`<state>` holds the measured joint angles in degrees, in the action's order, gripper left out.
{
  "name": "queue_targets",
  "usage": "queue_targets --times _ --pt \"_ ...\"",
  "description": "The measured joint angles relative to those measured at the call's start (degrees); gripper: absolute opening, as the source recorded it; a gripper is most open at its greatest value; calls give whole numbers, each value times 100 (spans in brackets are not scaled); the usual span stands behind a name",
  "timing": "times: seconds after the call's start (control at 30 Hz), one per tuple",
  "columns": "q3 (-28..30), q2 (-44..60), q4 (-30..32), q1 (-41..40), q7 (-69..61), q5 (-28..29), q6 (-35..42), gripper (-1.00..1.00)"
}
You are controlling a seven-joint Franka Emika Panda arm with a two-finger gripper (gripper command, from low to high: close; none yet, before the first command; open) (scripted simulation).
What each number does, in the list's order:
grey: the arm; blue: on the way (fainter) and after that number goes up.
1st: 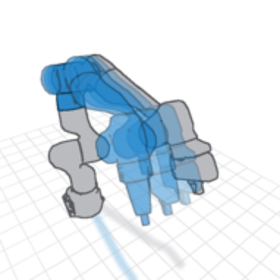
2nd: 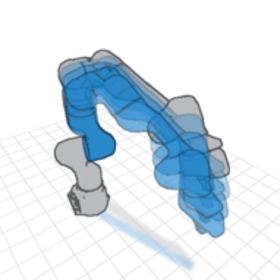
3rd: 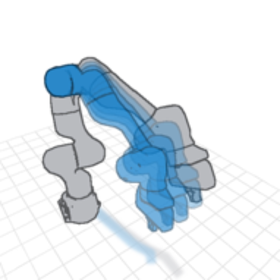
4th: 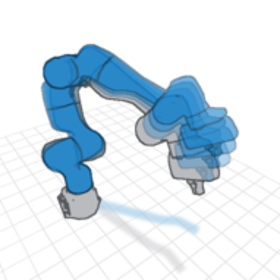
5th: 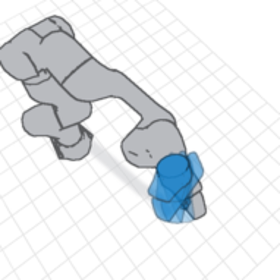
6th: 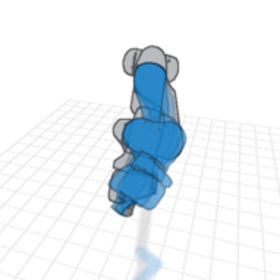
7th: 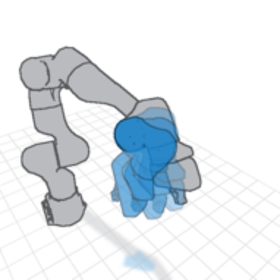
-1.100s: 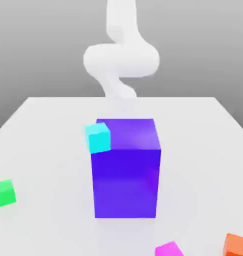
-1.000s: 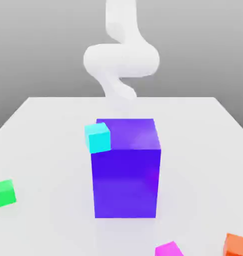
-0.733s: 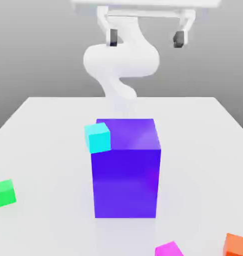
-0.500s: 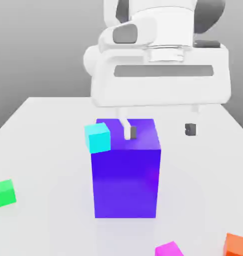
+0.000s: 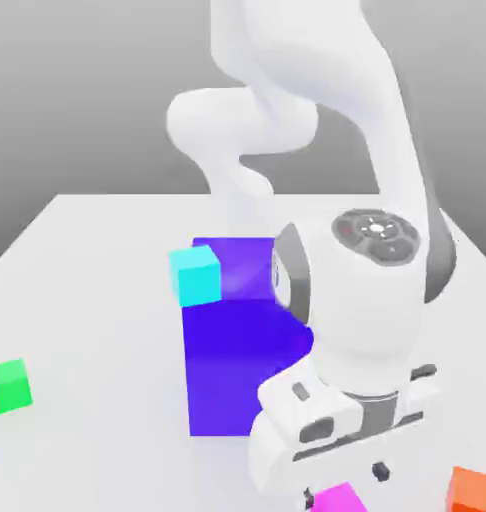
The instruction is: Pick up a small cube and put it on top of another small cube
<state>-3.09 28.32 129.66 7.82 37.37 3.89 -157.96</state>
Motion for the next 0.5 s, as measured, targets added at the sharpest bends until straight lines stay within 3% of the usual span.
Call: queue_targets --times 0.03,0.27,0.4,0.5 --pt "15 129 -27 12 10 15 -99 -100" --pt "15 122 -24 13 12 18 -94 -100" --pt "-65 -579 128 -49 -54 -74 457 -100" --pt "241 -882 286 -227 405 -231 602 -100"
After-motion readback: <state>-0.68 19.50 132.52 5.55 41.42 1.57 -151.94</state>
